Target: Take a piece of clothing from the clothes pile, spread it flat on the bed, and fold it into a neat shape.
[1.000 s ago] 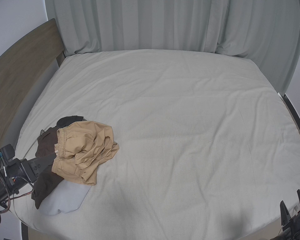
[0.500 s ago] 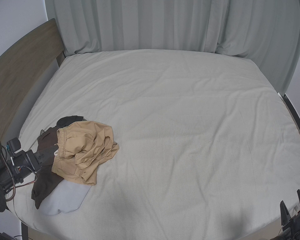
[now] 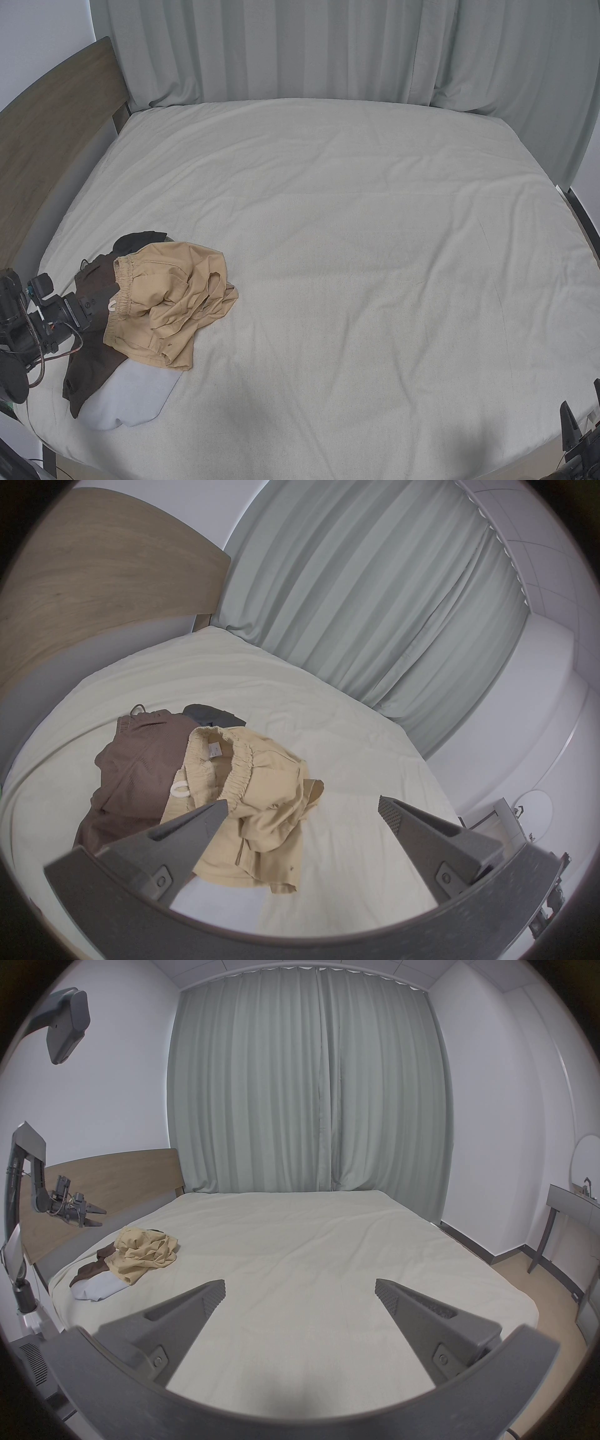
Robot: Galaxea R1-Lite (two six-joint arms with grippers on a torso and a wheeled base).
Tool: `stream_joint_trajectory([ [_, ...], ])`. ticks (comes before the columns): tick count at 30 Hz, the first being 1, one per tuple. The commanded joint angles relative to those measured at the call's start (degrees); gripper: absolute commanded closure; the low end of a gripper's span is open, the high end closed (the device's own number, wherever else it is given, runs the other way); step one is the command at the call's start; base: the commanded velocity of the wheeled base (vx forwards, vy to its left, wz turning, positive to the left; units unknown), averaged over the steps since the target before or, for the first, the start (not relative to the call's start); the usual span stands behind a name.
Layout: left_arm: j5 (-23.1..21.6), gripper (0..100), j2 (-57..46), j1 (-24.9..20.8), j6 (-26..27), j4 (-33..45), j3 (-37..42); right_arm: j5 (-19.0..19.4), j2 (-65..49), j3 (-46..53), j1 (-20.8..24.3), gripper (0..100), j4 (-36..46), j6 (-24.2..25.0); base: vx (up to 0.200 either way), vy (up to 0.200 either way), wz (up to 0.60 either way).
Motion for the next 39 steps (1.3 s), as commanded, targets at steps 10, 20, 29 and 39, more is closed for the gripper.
stream_joint_trajectory([
  [10,0.1,0,13.1,0.1,-0.3,-5.7,-5.8,0.0,-0.9,1.0,0.0,0,0.0,0.1,0.000,0.000,0.00],
  [20,-0.1,0,18.4,-0.3,-0.4,-5.8,-12.6,0.0,-0.9,1.0,0.0,0,0.0,0.1,0.000,0.000,0.00],
  [29,0.6,0,20.8,-2.9,-0.6,-5.8,-15.8,-0.1,-0.9,1.0,0.0,0,0.0,0.2,0.000,0.000,0.00],
  [39,1.0,0,22.0,-5.6,-0.6,-5.8,-16.8,-0.2,-0.9,1.0,0.0,0,0.0,0.2,0.000,0.000,0.00],
])
